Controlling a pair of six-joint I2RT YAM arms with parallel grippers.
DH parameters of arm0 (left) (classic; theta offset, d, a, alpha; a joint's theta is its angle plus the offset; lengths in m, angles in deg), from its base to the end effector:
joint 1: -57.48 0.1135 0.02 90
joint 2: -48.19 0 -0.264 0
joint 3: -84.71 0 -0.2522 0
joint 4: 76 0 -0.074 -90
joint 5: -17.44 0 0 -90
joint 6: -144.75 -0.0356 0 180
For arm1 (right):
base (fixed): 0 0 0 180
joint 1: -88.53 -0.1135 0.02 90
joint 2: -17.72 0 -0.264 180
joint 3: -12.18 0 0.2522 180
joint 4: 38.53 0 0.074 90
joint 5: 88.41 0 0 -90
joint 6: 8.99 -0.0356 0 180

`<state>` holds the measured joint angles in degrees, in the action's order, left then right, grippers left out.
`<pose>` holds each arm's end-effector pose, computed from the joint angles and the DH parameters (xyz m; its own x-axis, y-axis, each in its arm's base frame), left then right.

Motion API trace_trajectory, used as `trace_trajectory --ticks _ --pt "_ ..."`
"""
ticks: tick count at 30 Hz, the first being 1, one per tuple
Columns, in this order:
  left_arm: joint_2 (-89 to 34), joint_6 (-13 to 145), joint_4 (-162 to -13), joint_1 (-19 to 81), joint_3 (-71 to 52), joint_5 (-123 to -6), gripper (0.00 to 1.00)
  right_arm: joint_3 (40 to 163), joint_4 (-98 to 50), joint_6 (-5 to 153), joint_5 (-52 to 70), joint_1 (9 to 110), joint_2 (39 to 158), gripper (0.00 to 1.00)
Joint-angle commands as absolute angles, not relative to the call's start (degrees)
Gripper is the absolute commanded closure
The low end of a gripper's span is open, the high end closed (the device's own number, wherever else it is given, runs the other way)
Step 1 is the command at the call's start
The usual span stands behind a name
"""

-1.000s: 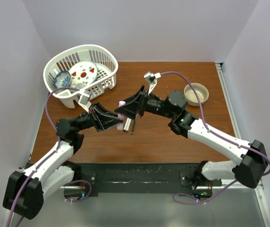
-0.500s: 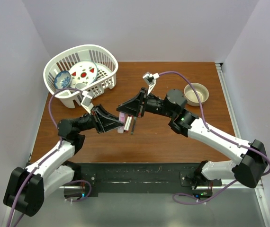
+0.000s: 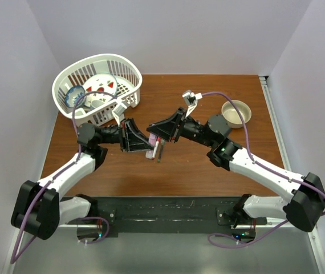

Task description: Insert the pens into the pen caps

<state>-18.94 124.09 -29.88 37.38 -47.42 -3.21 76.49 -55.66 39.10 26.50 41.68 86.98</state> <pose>0.2071 -0.1113 0.3127 -0.6972 -0.0962 -0.7104 0.7164 -0.1297 -0.6856 0.1817 0.2157 0.3611 -0.5227 0.3282 -0.7868 -0.7984 0.1353 0.5868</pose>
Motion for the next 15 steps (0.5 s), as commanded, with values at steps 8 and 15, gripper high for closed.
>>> trace_trajectory --ticks 8,15 --pt "-21.0 119.8 -36.9 40.3 -34.1 -18.5 1.00 69.6 -43.2 37.9 33.2 33.0 87.4 1.00" --pt "-13.5 113.1 -44.3 39.2 -41.1 -18.5 0.99 83.9 -36.5 39.1 20.9 39.6 87.9 1.00"
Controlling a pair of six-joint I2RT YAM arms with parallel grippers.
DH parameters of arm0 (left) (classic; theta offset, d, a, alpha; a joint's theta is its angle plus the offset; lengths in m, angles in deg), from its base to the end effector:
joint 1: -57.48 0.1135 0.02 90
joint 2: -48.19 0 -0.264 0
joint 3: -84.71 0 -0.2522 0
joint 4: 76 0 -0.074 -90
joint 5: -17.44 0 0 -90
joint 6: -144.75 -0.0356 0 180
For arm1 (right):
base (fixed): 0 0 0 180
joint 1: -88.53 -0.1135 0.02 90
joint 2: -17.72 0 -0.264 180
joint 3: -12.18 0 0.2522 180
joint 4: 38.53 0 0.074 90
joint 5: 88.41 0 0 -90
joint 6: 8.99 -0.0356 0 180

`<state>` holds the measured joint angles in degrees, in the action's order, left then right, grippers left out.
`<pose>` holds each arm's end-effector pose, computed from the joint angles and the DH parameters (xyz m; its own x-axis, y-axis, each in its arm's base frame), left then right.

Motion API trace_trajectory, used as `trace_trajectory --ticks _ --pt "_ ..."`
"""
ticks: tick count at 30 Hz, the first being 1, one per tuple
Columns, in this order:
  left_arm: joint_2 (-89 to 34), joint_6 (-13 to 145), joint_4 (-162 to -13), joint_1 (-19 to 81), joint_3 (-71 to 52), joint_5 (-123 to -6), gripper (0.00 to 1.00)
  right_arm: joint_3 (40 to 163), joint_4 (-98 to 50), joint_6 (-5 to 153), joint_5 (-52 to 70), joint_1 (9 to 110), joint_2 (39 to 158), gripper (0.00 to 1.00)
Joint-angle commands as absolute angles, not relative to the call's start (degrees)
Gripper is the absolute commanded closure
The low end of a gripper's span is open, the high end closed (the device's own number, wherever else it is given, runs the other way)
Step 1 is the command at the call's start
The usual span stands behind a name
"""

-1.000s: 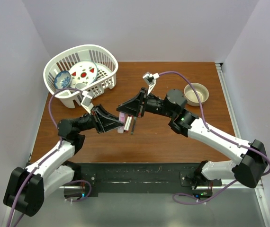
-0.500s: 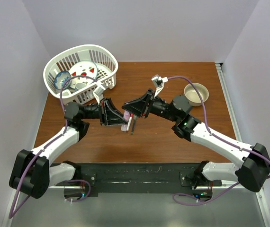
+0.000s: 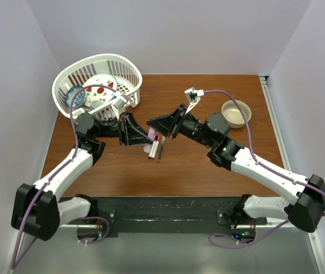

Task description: Insert the pens into the pen caps

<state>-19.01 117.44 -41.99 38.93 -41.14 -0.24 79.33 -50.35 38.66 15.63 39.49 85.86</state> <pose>0.2192 -0.1093 0.3303 -0.6797 -0.0565 -0.7313 0.7327 -0.0989 -0.6734 0.1773 0.2175 0.3746 -0.5077 0.4121 -0.7566 -0.7398 0.2414 0.6280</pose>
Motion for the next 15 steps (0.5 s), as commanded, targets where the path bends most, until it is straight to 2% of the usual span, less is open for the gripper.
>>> trace_trajectory --ticks 1,3,4,7,9,12,13,15 --pt "-12.2 111.9 -48.1 39.3 -42.7 -19.0 0.90 85.2 -35.9 39.4 20.1 41.0 88.0 1.00" --pt "-8.2 106.6 -53.5 39.3 -43.7 -20.7 0.76 88.8 -32.9 40.9 20.2 45.2 89.0 1.00" --pt "-6.9 104.6 -60.1 39.3 -43.9 -21.4 0.62 89.7 -32.0 41.5 20.7 46.3 89.4 1.00" --pt "-2.7 96.4 -73.0 39.3 -43.2 -26.1 0.42 92.0 -25.7 44.6 21.6 50.2 90.4 1.00" --pt "-0.3 90.4 -78.3 39.4 -42.8 -28.2 0.36 90.6 -22.0 45.7 23.4 52.9 90.7 1.00" --pt "2.7 84.4 -86.0 39.4 -42.3 -31.9 0.14 87.7 -16.6 48.6 22.6 55.9 91.9 1.00" --pt "3.3 83.2 -88.9 39.4 -42.4 -34.3 0.04 86.9 -15.6 49.1 22.9 56.7 93.6 1.00" --pt "4.6 80.3 -91.8 39.4 -42.6 -36.5 0.01 85.0 -13.9 49.4 22.8 58.1 95.7 1.00"
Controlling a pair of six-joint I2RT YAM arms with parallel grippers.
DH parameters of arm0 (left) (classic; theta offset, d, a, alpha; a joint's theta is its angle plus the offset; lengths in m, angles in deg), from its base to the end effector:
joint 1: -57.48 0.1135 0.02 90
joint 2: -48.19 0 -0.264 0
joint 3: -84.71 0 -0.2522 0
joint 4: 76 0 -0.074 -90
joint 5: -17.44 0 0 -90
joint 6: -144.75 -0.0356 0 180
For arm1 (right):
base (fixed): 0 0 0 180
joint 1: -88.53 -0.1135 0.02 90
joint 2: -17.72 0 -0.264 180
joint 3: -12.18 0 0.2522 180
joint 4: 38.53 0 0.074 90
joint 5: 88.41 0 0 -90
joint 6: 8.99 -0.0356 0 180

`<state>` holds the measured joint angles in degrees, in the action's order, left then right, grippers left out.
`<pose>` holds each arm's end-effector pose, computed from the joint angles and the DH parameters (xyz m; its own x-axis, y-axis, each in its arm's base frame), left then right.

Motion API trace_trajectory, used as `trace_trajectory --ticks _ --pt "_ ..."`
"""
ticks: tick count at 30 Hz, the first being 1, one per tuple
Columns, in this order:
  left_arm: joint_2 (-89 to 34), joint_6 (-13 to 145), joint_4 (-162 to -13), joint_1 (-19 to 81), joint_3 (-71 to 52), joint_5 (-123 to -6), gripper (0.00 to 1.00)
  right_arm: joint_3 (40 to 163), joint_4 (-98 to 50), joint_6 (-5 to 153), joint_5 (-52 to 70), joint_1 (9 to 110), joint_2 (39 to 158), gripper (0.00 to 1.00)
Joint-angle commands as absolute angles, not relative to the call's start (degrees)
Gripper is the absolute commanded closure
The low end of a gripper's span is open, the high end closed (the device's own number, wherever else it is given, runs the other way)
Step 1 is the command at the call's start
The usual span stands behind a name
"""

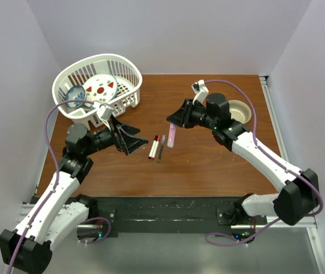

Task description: Insert the pens into the pen caps

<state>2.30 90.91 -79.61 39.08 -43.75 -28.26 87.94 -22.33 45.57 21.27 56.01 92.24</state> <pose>0.1692 -0.0825 0.3314 -0.4968 -0.2798 -0.8215 0.7370 0.3638 -0.5696 0.2512 0.1744 0.3456 -0.6299 0.2459 -0.7367 -0.5097 0.5848 0.6310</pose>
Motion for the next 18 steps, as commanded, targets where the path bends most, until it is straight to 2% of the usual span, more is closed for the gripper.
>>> trace_trajectory --ticks 1,7,11,18 --pt "4.9 79.7 -93.4 39.4 -43.1 -38.4 0.00 84.4 -13.9 49.3 22.6 58.4 98.0 1.00" --pt "5.1 75.9 -96.9 39.4 -44.3 -42.4 0.00 83.4 -18.0 46.0 22.1 58.9 106.8 1.00" --pt "5.2 75.1 -97.8 39.4 -44.0 -43.1 0.00 86.8 -17.3 45.8 19.2 59.0 115.1 0.95" --pt "6.5 74.7 -98.1 39.3 -44.1 -44.5 0.00 89.7 -20.2 44.7 16.2 59.3 122.6 0.86"
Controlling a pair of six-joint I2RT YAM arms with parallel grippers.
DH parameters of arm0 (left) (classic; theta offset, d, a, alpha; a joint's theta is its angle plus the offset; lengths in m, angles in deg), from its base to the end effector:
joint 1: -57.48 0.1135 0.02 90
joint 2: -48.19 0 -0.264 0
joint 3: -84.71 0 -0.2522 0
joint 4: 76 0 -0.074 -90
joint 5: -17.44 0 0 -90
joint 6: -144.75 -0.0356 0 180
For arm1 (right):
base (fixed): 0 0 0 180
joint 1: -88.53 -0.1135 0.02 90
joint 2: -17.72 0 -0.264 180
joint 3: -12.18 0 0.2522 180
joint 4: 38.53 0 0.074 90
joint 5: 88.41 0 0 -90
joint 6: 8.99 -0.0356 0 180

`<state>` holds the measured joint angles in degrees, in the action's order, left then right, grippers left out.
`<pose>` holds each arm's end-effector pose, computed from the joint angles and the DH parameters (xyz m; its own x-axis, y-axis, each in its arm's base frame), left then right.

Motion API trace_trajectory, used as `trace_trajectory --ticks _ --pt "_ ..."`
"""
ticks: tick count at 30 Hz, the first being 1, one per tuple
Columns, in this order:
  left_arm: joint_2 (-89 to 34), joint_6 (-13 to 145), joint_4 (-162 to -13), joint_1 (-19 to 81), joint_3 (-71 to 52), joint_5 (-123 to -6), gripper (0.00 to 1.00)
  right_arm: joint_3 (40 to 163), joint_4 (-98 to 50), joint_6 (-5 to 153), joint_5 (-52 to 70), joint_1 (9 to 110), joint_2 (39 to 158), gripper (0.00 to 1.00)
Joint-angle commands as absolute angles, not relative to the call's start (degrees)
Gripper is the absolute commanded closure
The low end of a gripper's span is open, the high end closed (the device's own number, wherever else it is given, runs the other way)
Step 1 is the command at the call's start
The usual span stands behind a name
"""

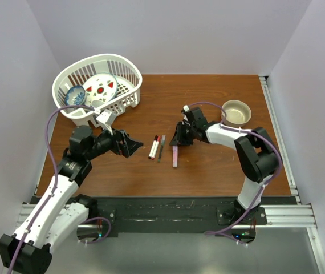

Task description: Insert the pens into the pen caps

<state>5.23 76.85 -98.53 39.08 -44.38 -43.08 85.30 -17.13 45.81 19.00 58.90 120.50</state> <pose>0.1635 -0.0729 0.3019 -0.4947 -0.1806 -0.8501 0.5834 0.6559 -0.4789 0.3124 0.1899 0.1622 -0.9186 0.1103 -0.3794 -0.1293 0.8234 0.5525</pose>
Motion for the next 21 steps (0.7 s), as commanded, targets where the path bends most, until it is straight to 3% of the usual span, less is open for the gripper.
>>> trace_trajectory --ticks 1,3,7,8,13,18,21 --pt "6.6 74.7 -98.2 39.4 -44.1 -44.3 0.00 90.4 -19.6 44.7 15.8 59.3 123.4 0.85" --pt "6.9 74.6 -98.7 39.4 -44.1 -44.3 0.00 92.6 -18.6 44.6 14.3 59.2 124.8 0.84" --pt "7.9 74.7 -98.3 39.4 -44.5 -44.8 0.00 94.0 -19.0 43.8 12.8 59.3 126.9 0.72" --pt "8.0 74.8 -98.2 39.4 -44.5 -45.0 0.00 94.7 -19.0 43.8 13.1 59.3 127.1 0.60" --pt "8.0 74.8 -98.0 39.4 -44.5 -43.0 0.00 96.3 -16.4 45.1 11.5 59.5 126.8 0.39" --pt "8.6 74.3 -97.5 39.4 -44.5 -41.6 0.00 98.8 -11.7 49.2 9.5 60.0 123.6 0.01" --pt "9.2 74.3 -97.5 39.3 -44.3 -42.4 0.00 100.0 -9.0 53.6 12.1 60.0 120.3 0.01"
